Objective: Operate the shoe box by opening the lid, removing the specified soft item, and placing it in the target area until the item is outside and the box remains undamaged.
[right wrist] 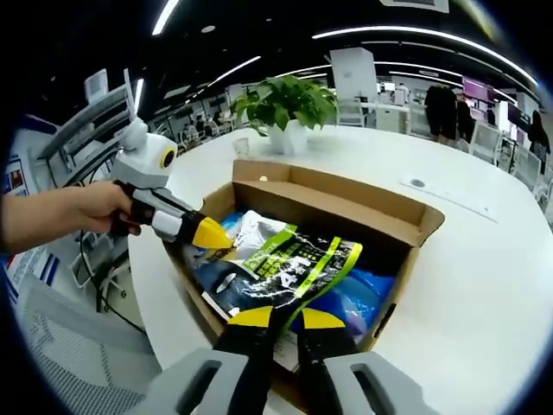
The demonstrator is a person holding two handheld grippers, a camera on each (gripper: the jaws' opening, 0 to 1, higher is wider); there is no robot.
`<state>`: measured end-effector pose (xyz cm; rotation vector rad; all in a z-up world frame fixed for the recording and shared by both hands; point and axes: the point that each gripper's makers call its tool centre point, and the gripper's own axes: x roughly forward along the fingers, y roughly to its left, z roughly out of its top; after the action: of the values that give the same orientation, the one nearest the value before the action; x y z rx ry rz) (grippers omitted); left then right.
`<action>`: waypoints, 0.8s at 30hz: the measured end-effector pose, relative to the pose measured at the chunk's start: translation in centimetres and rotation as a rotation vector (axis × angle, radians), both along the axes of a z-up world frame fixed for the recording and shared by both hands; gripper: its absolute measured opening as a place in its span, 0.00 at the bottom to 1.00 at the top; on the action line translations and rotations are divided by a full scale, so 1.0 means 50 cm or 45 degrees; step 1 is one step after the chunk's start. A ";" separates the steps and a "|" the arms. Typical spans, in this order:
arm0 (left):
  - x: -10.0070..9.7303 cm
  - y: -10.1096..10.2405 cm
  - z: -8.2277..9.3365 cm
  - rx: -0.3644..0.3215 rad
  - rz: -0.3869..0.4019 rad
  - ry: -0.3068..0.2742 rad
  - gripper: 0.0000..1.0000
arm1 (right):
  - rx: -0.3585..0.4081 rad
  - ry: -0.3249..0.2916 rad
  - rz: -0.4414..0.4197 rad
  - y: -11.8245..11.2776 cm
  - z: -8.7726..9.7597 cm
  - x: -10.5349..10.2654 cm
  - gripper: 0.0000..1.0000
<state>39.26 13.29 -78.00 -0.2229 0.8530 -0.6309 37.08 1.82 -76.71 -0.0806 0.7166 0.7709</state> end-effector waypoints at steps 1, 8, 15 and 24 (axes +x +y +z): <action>0.001 0.001 0.003 -0.001 0.003 -0.004 0.00 | 0.003 -0.003 -0.002 0.000 0.002 0.000 0.02; 0.004 -0.006 0.031 0.003 0.001 -0.035 0.00 | 0.042 -0.007 -0.028 -0.009 0.022 0.002 0.00; 0.006 -0.021 0.050 0.014 -0.016 -0.057 0.00 | 0.060 -0.008 -0.048 -0.022 0.039 0.001 0.00; 0.009 -0.044 0.070 0.033 -0.052 -0.067 0.00 | 0.081 0.006 -0.077 -0.048 0.051 -0.001 0.00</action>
<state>39.69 11.11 -74.51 -0.1650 0.8160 -0.6606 37.04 -0.56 -74.15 0.0008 0.6956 0.7357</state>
